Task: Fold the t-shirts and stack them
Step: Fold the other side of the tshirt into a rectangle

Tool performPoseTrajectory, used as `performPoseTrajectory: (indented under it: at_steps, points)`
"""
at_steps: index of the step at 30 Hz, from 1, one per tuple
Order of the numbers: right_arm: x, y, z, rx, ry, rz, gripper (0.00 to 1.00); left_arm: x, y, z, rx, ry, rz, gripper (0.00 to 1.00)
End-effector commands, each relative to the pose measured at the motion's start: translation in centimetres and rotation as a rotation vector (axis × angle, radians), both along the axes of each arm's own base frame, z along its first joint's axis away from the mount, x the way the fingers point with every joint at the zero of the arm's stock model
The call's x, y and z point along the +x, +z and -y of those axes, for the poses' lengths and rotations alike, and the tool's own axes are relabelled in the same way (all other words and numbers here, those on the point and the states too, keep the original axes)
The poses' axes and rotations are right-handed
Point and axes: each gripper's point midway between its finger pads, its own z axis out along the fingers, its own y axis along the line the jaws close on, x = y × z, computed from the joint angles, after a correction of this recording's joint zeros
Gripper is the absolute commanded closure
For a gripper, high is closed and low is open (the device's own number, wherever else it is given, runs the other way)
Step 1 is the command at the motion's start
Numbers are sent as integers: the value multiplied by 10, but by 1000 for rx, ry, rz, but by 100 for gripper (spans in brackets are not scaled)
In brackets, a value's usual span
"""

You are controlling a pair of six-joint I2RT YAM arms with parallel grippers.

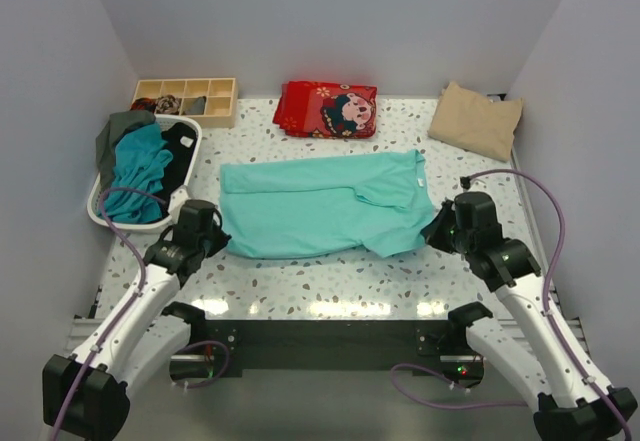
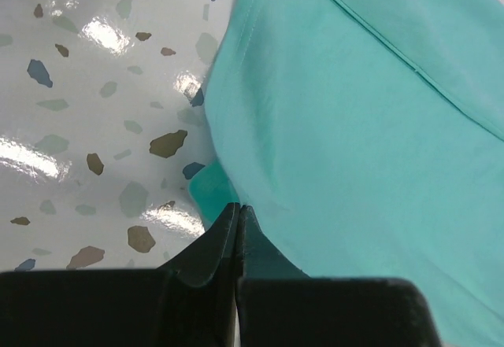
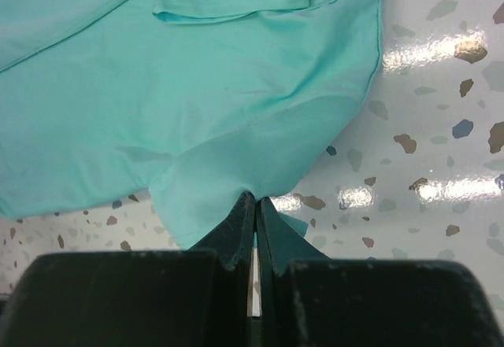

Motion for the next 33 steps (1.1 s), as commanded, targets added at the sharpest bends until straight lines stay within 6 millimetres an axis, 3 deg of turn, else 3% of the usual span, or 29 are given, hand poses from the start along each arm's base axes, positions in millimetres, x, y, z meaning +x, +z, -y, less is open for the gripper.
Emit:
performPoseTrajectory:
  at_steps: [1, 5, 10, 19, 27, 33]
  points:
    - [18, 21, 7, -50, -23, 81, 100, 16, 16, -3, 46, -9, 44, 100]
    - [31, 19, 7, -83, -13, 86, 100, 28, 16, -4, 74, -1, 48, 99]
    - [48, 21, 7, -125, -18, 98, 100, 42, 12, -5, 107, -13, 18, 91]
    - [84, 24, 1, -180, -1, 88, 100, 60, -3, -11, 46, -50, -25, 90]
    - [119, 1, -8, -222, 22, 14, 100, 99, -20, -2, -12, -106, -63, 91]
    - [150, -12, -8, -239, 21, -27, 100, 135, -21, -4, -5, -121, -56, 96]
